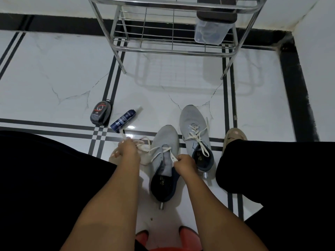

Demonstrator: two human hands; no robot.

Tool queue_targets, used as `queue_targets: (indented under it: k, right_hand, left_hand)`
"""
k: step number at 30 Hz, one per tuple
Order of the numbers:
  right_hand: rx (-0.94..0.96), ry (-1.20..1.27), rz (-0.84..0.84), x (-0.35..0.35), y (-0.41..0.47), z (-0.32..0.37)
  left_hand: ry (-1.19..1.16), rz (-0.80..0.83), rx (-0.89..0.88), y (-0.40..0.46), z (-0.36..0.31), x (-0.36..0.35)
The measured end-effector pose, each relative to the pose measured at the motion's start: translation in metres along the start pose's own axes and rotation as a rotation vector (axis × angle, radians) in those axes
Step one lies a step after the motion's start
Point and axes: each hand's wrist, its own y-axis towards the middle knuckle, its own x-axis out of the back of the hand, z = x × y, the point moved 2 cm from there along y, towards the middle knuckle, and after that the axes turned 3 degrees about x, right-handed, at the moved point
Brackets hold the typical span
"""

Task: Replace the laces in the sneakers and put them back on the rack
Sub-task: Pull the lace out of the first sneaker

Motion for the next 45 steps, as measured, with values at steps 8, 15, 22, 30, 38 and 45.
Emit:
queue_targets:
  k: [8, 15, 22, 30, 38, 45]
  right_hand:
    - [0.174, 0.077, -0.193, 0.016, 0.009, 0.030]
    - [0.390, -0.177, -0.007, -0.002, 0.024, 0.042]
    - [0.434, -0.299, 0.004, -0.020, 0.024, 0.045]
    - [0.323, -0.161, 0.027, -0.017, 0.025, 0.044]
    - [-0.160, 1.014, 0.052, 0.000, 0.018, 0.038]
    - [0.365, -0.286, -0.064, -0.010, 0.030, 0.039]
  left_hand:
    - [1.057, 0.120, -0.574, -0.027, 0.035, -0.018]
    - [1.119, 0.056, -0.648, -0.040, 0.044, -0.017]
    - [1.265, -0.008, -0.694, -0.034, 0.063, -0.012]
    - [0.859, 0.068, -0.679, -0.014, 0.075, -0.007]
    - [0.487, 0.111, -0.384, 0.004, 0.072, -0.002]
    - [0.591, 0.206, -0.375, -0.005, 0.069, -0.009]
